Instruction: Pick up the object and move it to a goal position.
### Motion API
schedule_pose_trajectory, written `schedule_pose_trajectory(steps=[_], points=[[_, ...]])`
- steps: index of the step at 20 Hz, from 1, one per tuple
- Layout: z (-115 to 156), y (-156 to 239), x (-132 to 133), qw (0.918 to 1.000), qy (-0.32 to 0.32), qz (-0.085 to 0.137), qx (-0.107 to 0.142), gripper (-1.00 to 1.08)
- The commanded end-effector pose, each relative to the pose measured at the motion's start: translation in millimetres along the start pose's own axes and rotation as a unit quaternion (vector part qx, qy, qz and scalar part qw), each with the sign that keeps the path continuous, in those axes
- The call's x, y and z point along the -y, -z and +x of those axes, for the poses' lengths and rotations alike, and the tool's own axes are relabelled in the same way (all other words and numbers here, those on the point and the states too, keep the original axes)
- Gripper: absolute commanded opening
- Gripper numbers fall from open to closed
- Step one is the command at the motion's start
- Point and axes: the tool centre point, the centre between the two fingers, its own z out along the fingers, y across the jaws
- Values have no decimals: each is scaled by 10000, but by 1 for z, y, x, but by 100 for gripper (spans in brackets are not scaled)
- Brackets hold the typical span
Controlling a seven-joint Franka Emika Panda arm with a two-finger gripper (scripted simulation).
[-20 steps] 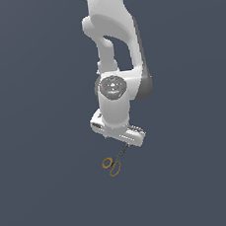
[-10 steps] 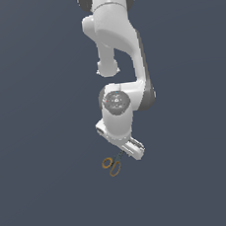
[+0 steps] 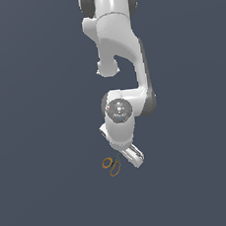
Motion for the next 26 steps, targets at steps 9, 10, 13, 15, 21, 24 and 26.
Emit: schedule_pose_trajectory(steps=[9, 10, 13, 15, 21, 24, 26], points=[[0, -7, 2, 9999, -142, -2, 1, 100], [0, -10, 2, 9999, -142, -2, 1, 100], [0, -23, 2, 9999, -150, -1, 1, 100], [0, -34, 1, 9999, -156, -1, 1, 100], [0, -54, 1, 9999, -164, 0, 1, 100], [1, -54, 2, 9999, -164, 0, 1, 100], [1, -54, 2, 9999, -164, 0, 1, -100]])
